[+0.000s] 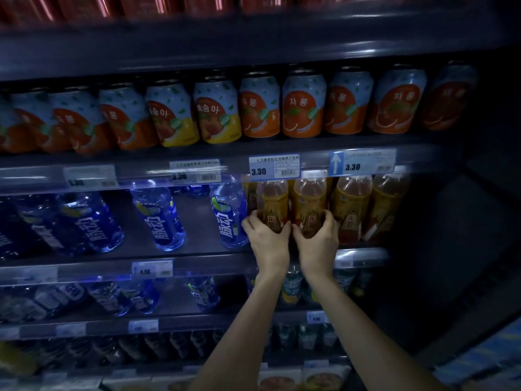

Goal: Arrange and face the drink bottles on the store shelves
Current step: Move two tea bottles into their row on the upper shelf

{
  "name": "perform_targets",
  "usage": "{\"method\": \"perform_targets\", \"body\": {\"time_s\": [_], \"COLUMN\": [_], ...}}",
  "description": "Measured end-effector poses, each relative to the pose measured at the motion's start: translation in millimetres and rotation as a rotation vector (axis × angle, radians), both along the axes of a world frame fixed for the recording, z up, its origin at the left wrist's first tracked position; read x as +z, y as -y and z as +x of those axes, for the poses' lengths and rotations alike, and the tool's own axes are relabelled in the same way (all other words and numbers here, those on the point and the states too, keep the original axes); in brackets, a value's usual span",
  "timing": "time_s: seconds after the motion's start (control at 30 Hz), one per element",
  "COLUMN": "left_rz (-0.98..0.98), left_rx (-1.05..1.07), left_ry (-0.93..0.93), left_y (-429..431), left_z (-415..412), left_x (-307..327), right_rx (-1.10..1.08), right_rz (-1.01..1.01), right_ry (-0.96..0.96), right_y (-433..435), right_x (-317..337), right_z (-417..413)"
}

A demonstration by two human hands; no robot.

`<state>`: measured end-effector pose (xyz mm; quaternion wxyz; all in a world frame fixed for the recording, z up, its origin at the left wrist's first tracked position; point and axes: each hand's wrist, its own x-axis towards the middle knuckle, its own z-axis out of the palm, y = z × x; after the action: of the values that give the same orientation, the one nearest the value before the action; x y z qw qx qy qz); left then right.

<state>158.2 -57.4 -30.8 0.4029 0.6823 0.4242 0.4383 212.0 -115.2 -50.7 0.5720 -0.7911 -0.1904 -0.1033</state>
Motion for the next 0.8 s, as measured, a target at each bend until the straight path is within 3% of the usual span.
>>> {"method": "perform_targets", "body": {"time_s": [0.8], "left_rz": [0.081], "left_rx": [-0.057], "left_ry": [-0.037], "left_y": [12.4], "left_z": [-6.6], "left_x": [-5.3], "right_rx": [-0.151], "right_rz": [-0.021], "right_ry": [0.032], "right_y": [7.1], "right_x": [2.0], "right_z": [-6.8]}}
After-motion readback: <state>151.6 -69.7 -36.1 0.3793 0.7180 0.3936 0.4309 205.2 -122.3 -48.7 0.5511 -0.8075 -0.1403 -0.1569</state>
